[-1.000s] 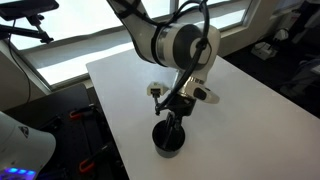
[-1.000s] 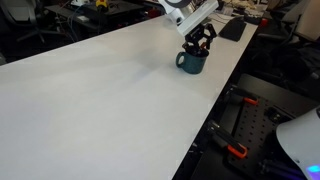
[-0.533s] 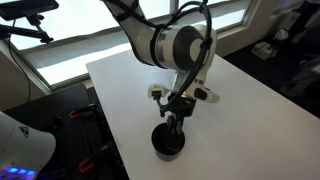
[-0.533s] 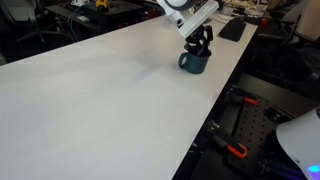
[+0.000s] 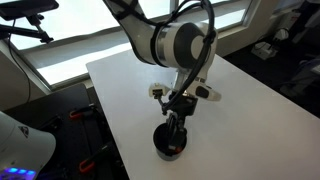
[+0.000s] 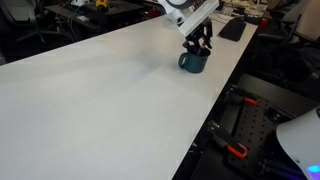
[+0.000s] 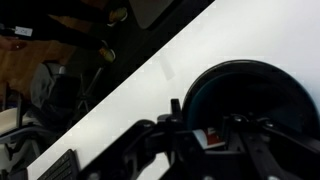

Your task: Take the marker out of the mug.

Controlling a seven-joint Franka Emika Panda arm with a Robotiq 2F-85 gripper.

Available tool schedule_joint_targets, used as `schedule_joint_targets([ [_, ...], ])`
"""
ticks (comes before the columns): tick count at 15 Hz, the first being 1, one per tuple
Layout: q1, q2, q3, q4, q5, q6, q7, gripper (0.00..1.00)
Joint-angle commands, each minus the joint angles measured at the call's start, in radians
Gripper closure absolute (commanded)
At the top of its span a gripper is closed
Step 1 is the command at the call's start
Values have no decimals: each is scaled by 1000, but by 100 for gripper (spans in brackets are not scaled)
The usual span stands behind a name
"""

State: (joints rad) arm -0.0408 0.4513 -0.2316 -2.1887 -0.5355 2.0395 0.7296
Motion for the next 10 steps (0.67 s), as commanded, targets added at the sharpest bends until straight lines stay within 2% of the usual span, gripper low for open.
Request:
schedule_joint_targets([
  [1, 9, -9, -5, -2, -3, 5, -2, 31],
  [5, 15, -25, -6, -14, -17, 11, -3, 1],
  [6, 7, 2, -5, 7, 3, 0, -3, 18],
  [8, 8, 2, -5, 7, 3, 0, -3, 3],
  [10, 9, 1, -5, 7, 4, 0, -1, 0],
])
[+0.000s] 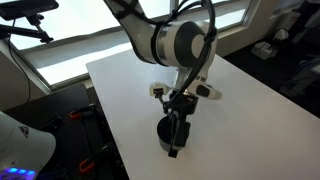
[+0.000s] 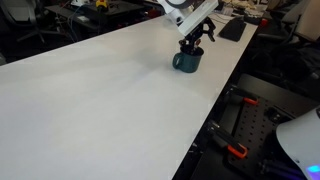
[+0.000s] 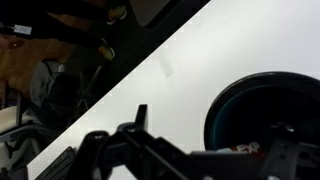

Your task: Take the marker out of the mug.

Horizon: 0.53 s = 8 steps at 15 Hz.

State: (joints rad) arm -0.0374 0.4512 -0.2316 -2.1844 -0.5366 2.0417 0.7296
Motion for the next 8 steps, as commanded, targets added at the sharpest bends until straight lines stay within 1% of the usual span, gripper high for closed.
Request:
schedule_joint_targets([
  [1, 4, -1, -5, 3, 7, -1, -2, 0],
  [5, 2, -21, -4, -2, 15, 1, -7, 0],
  [8, -1, -62, -1, -14, 25, 10, -19, 0],
])
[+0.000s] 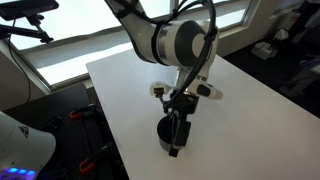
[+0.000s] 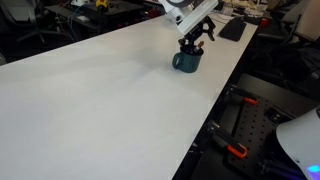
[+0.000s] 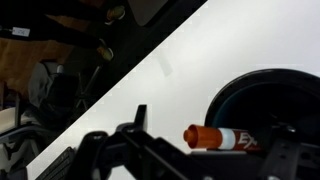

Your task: Take the marker out of the mug.

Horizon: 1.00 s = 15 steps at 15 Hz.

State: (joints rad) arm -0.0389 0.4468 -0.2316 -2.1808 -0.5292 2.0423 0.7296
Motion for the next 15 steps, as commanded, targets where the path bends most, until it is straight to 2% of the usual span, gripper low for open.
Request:
schedule_joint_targets([
  [1, -1, -75, 1, -23, 21, 13, -23, 0],
  [5, -4, -103, 5, -17, 24, 9, -28, 0],
  [15, -6, -8, -1, 15, 22, -6, -12, 0],
])
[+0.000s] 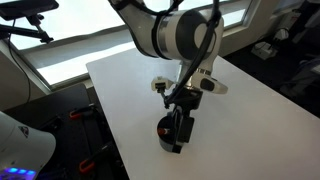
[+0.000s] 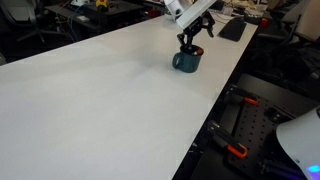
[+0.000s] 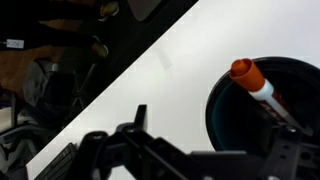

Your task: Take the marker out of the mug.

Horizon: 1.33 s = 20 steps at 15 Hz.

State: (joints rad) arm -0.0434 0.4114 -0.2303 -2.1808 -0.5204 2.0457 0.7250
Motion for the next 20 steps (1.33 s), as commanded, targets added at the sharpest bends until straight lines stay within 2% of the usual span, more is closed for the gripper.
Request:
schedule_joint_targets([
  [1, -1, 38, -4, 16, 12, -11, -7, 0],
  [9, 4, 67, -11, 12, 4, -2, -3, 0],
  [20, 5, -37, 2, -20, 11, 23, -12, 0],
])
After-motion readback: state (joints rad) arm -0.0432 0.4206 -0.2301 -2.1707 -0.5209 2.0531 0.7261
